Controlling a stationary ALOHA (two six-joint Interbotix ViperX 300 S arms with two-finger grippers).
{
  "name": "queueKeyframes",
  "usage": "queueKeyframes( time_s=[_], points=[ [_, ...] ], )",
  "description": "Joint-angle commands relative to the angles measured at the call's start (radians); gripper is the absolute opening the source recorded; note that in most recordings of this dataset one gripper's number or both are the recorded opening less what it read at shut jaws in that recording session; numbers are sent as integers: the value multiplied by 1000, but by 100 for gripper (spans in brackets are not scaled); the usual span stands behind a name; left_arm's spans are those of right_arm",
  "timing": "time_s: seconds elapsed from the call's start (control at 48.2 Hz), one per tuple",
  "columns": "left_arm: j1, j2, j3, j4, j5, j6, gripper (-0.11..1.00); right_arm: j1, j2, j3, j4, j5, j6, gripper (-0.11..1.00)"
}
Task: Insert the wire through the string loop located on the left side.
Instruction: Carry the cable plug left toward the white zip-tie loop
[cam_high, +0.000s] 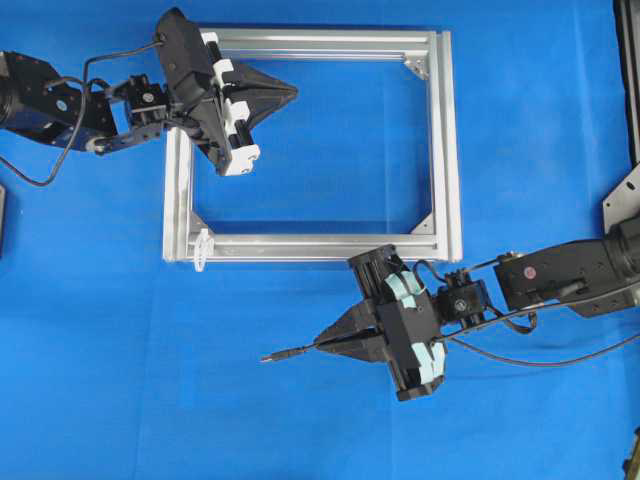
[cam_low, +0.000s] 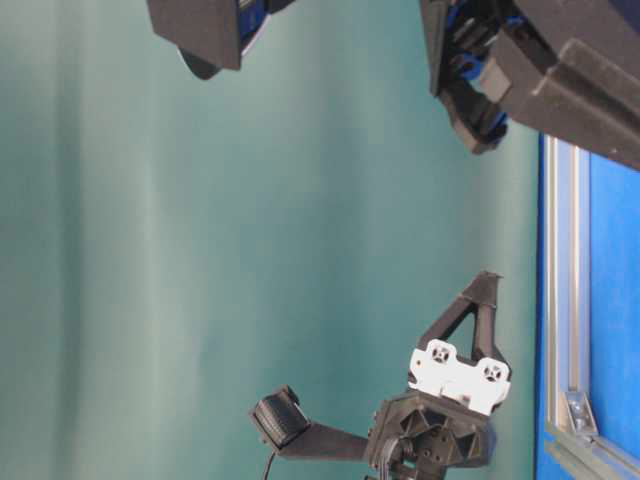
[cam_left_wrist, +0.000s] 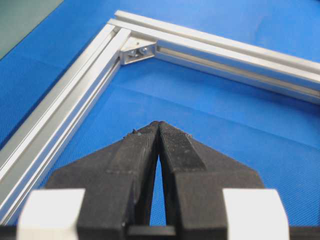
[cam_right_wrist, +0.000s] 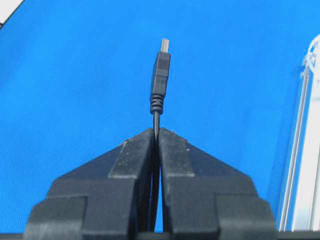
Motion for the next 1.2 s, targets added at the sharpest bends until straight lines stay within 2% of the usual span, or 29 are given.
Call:
queueKeyframes(
  time_s=[0.0, 0.727, 0.872, 1.183],
  points=[
    [-2, -29, -8, 2, -5, 0, 0, 3, -28, -11, -2, -3, 0, 0],
    [-2, -29, -8, 3, -5, 0, 0, -6, -28, -6, -2, -8, 0, 0],
    [-2, -29, -6, 2, -5, 0, 0, -37, -32, 0, -2, -8, 0, 0],
    [-2, -28, -6, 2, -5, 0, 0, -167, -46, 23, 0, -9, 0, 0]
  ],
)
